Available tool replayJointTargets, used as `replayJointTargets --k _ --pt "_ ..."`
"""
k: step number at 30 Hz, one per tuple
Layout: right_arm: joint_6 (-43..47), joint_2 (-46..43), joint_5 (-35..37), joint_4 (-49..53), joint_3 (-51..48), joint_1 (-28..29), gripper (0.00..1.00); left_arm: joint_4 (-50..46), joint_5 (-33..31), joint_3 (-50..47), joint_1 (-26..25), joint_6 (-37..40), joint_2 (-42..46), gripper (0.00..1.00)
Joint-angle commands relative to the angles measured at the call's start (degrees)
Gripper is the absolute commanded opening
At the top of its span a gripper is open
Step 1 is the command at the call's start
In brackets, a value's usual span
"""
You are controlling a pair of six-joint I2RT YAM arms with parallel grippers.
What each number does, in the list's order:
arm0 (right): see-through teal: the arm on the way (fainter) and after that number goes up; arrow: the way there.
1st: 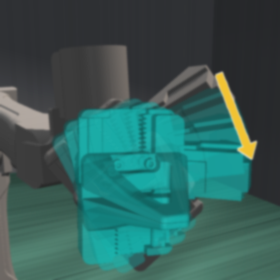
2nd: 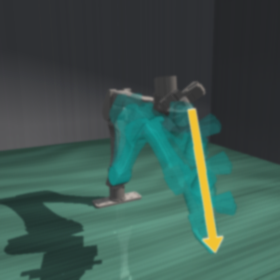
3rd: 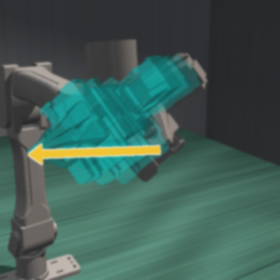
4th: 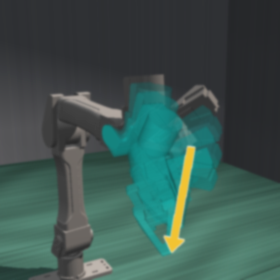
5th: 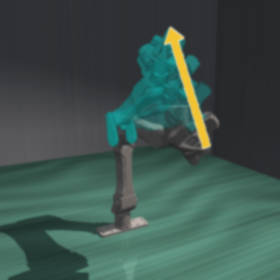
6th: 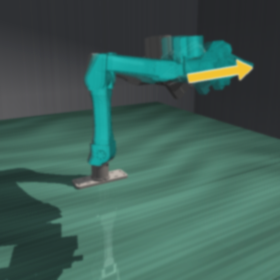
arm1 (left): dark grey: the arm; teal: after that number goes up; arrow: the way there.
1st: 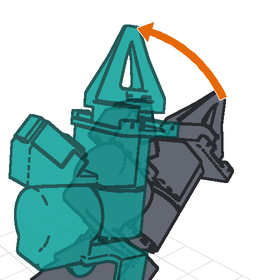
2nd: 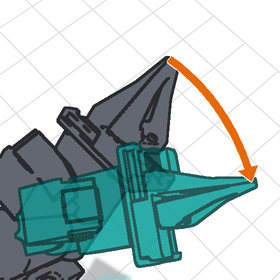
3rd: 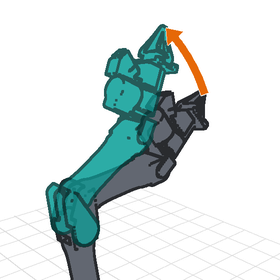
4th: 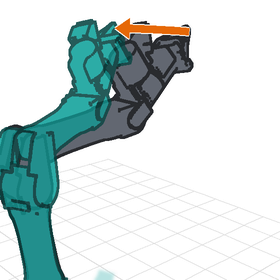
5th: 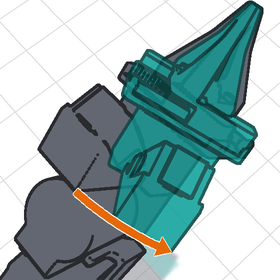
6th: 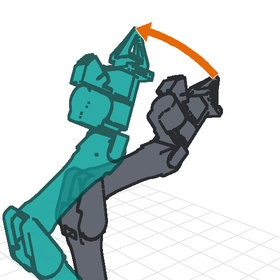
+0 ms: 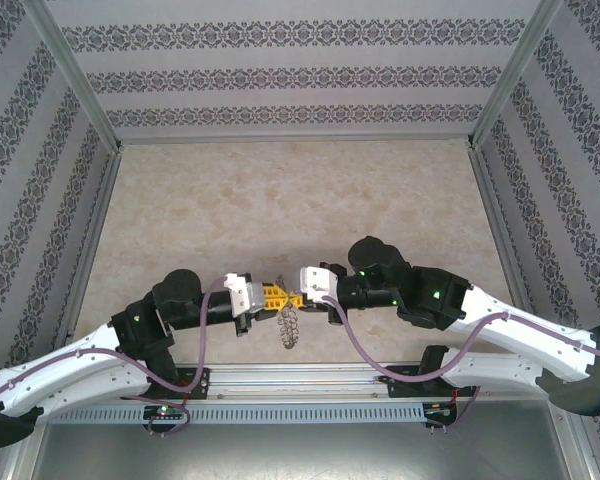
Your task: Put the keys on the keyring
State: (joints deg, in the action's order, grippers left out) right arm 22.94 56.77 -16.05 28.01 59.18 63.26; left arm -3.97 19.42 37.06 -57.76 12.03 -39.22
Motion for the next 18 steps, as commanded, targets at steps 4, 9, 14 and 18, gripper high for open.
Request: replayJointTargets --k 4,9,14,18 --pt "4.00 5.00 5.13 5.97 5.97 2.18 0.00 -9.74 -6.62 6.63 -0.75 5.46 -7.15 0.12" --pt "4.56 5.07 5.60 6.27 6.36 2.46 0.00 -6.50 -7.02 5.71 -0.77 4.86 -6.84 0.00" --pt "2.54 2.07 3.57 2.65 3.73 2.09 0.04 0.66 -2.15 2.08 -0.78 2.76 -0.73 0.00" --pt "-1.33 -1.32 -3.02 -4.19 -0.85 0.49 0.16 6.69 1.52 -0.37 -0.76 0.77 3.21 0.00"
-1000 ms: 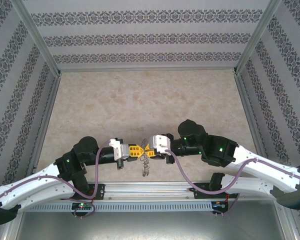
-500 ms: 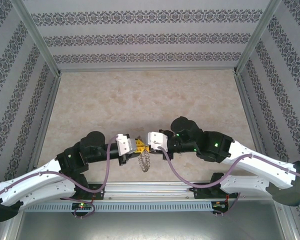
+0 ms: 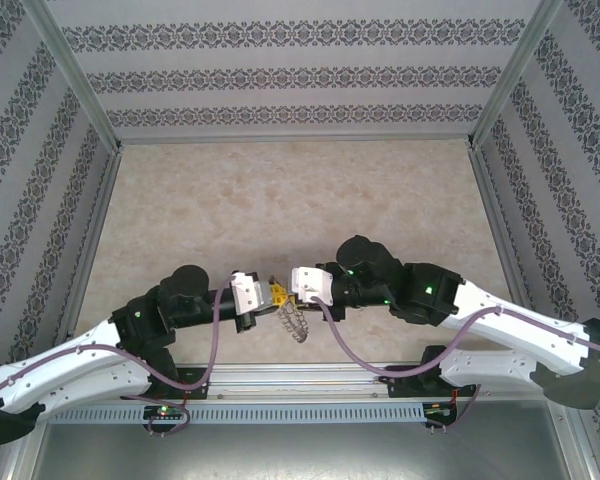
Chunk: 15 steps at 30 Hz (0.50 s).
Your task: Put the keys on the keyring
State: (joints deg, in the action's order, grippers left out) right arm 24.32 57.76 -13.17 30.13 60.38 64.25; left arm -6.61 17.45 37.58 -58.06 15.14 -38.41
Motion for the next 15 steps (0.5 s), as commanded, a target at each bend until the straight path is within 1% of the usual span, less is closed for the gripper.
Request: replayJointTargets --k 1,5,12,14,15 --pt "-3.47 -2.68 -6.70 -7.33 -2.82 -0.73 0.16 10.87 4.41 -1.42 -0.47 -2.77 3.08 0.00" --pt "-4.72 -3.00 -8.94 -9.19 -3.89 -1.03 0.17 15.71 7.07 -3.17 -0.46 -4.53 4.63 0.00" --pt "-5.15 -3.68 -10.56 -10.48 -4.12 -1.06 0.18 17.67 8.28 -4.45 -0.39 -5.55 4.50 0.00" --pt "-5.33 -3.97 -10.73 -11.00 -4.52 -1.06 0.16 18.07 8.63 -4.79 -0.41 -5.65 4.40 0.00" --pt "-5.34 -3.97 -10.84 -10.98 -4.48 -1.10 0.13 18.29 8.69 -4.89 -0.42 -5.72 4.32 0.00"
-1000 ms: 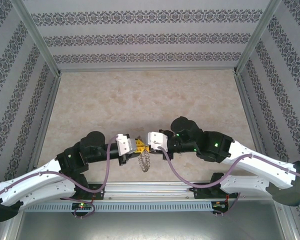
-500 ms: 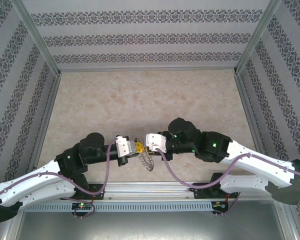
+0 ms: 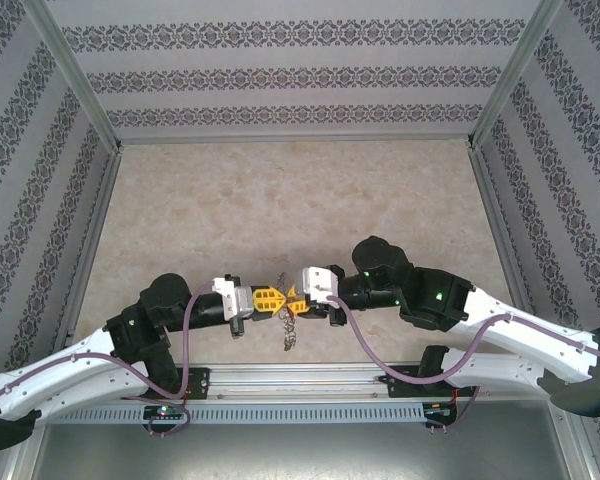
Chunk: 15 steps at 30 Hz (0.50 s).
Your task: Put the keys on the keyring
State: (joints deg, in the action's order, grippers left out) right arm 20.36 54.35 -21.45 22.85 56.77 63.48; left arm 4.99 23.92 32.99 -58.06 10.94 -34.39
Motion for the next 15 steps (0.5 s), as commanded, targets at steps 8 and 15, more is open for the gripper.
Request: replayJointTargets --k 8,15 --pt "0.93 0.49 1.96 1.14 1.27 -0.29 0.00 -5.16 -3.70 4.20 -0.46 2.07 -1.36 0.04" --pt "4.69 5.46 7.37 10.39 7.80 0.27 0.00 -20.05 -8.86 10.60 -0.64 7.35 -9.62 0.12"
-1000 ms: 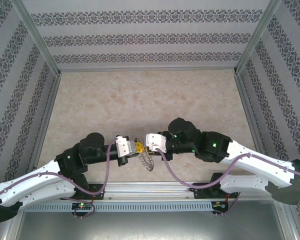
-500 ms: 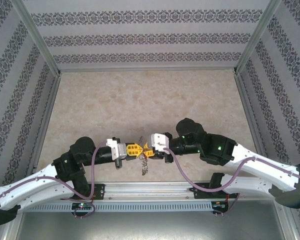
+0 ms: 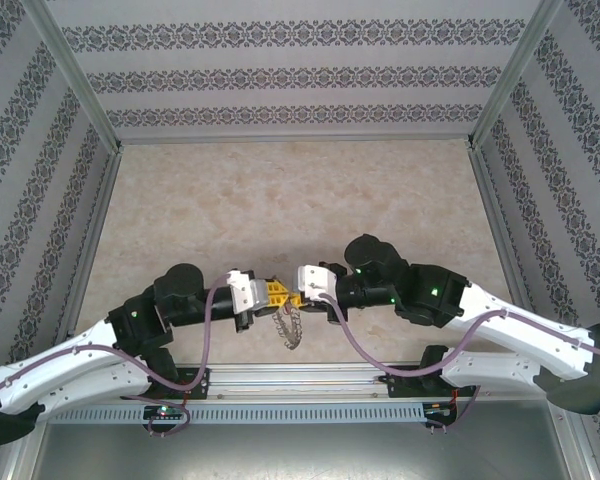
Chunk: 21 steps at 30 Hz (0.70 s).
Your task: Put the keys on the keyring
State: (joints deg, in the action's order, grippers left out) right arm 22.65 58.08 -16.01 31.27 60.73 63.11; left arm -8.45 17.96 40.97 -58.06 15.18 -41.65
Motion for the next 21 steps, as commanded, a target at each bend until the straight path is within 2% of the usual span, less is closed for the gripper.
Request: replayJointTargets --k 1,8,11,13,15,21 --pt "2.71 2.55 2.98 2.97 4.69 1.00 0.00 -7.44 -3.36 3.16 -0.80 3.46 -3.20 0.13" --pt "3.35 4.04 4.40 5.17 6.47 1.69 0.00 -8.68 -3.79 4.03 -1.07 4.50 -4.81 0.19" --pt "3.43 3.68 4.21 5.21 6.80 1.74 0.00 -9.22 -3.30 4.11 -1.34 4.76 -4.88 0.18" --pt "3.42 3.67 4.01 5.19 6.86 1.70 0.00 -8.91 -2.24 3.89 -1.40 4.72 -4.59 0.13" --pt "3.35 3.66 4.01 4.90 6.86 1.72 0.00 -8.48 -1.14 3.74 -1.44 4.62 -4.31 0.00" --pt "2.59 2.79 4.96 4.01 5.97 1.74 0.00 -0.91 0.10 -0.01 -1.44 1.24 1.18 0.00"
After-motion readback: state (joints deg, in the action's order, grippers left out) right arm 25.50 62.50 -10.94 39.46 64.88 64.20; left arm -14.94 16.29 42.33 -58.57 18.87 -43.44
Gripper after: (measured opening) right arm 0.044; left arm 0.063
